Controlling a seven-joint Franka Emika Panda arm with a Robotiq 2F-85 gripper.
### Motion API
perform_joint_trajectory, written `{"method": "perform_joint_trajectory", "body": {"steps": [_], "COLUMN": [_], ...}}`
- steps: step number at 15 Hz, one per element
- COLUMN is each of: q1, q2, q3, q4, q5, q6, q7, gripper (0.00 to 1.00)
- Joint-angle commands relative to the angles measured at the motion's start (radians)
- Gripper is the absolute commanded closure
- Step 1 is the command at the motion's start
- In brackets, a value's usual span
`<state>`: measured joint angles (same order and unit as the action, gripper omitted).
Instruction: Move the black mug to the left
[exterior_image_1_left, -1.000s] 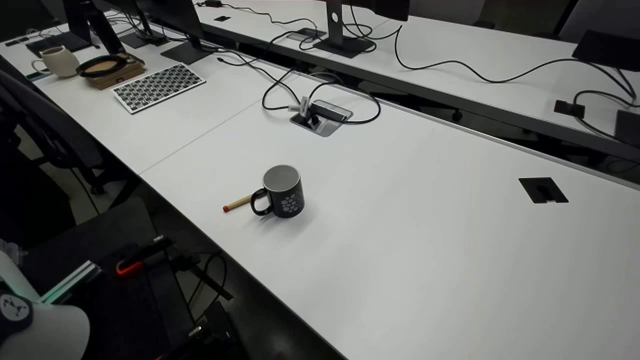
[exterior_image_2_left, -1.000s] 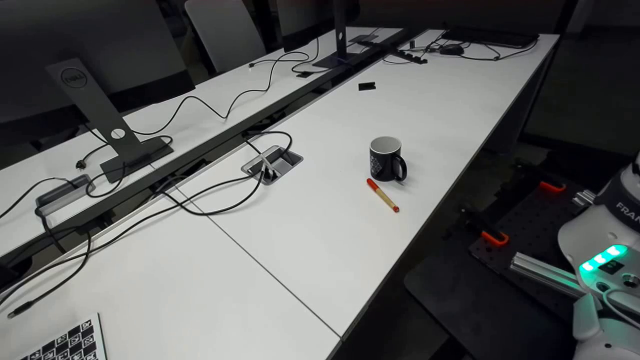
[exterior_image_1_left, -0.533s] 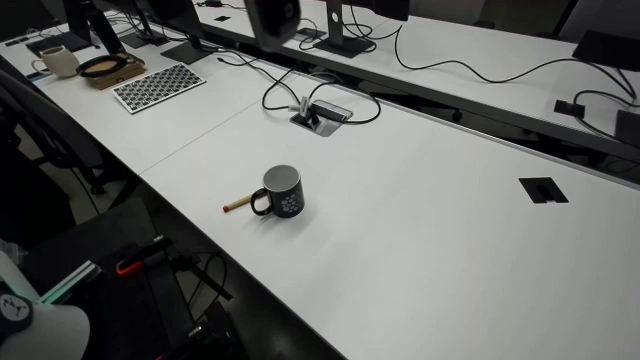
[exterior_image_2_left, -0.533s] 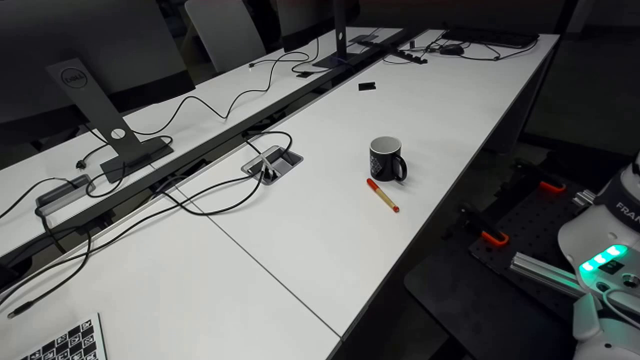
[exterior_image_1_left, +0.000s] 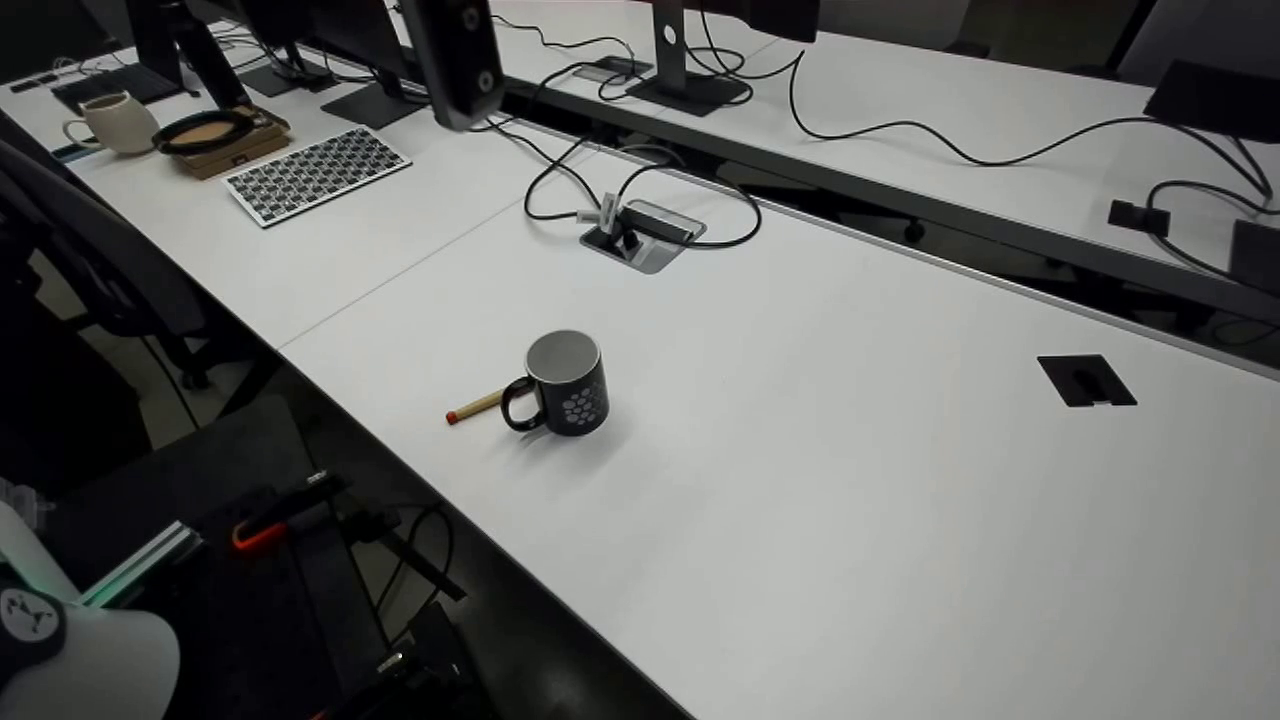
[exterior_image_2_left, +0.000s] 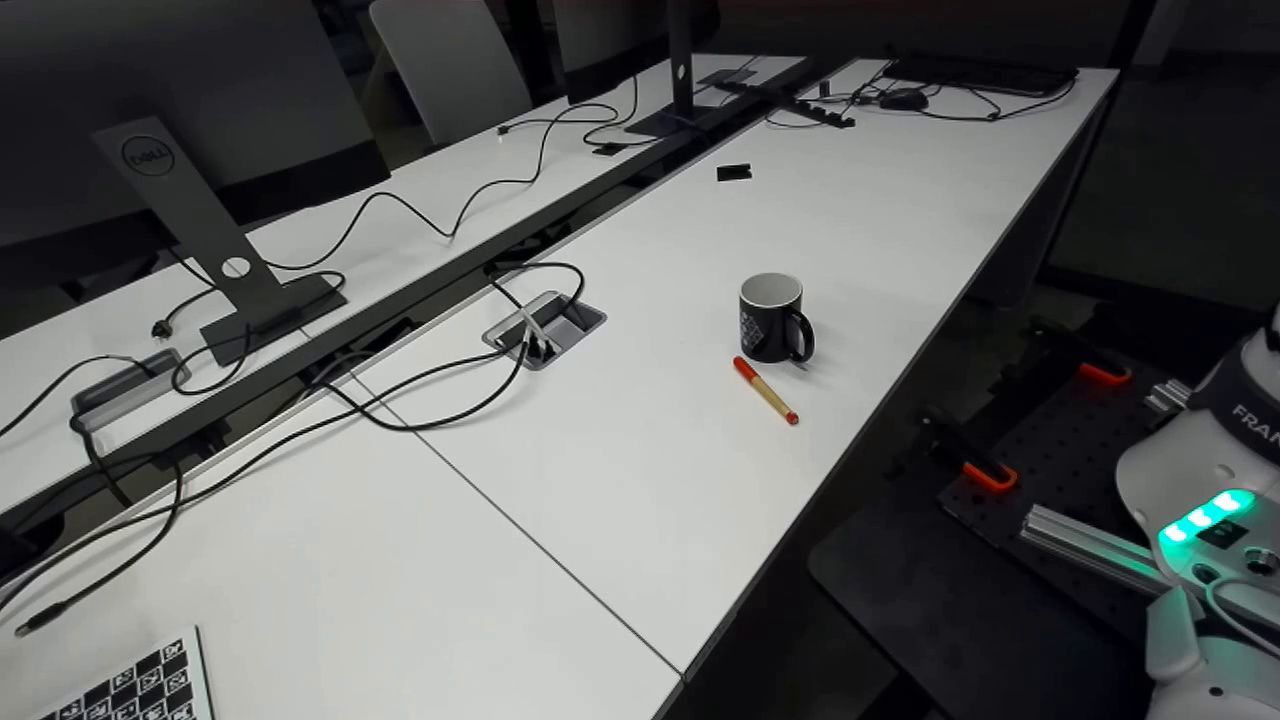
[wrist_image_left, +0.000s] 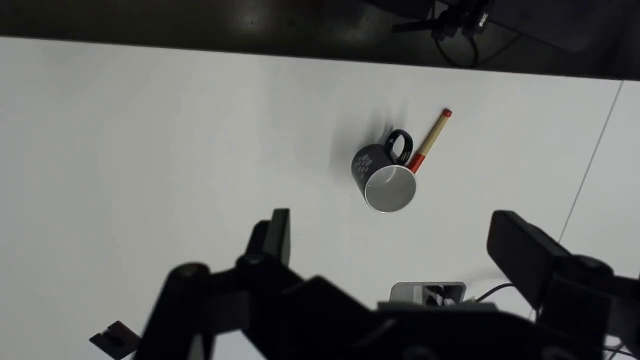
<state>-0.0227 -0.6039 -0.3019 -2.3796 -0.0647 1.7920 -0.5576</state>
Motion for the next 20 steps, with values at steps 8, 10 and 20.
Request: {"method": "perform_joint_trajectory", "body": {"steps": [8, 10, 20], "q1": [-0.006, 0.011, 0.069], "q2": [0.006, 0.014, 0.157], "q3": [0.038, 0.065, 0.234], "q4": [-0.041, -0.066, -0.160], "q5": [0.026, 0.033, 0.130], "q6": [0.038, 0.058, 0.246], "q7": [0.052, 0.072, 0.335], "gripper": [0.00, 0.00, 0.00]}}
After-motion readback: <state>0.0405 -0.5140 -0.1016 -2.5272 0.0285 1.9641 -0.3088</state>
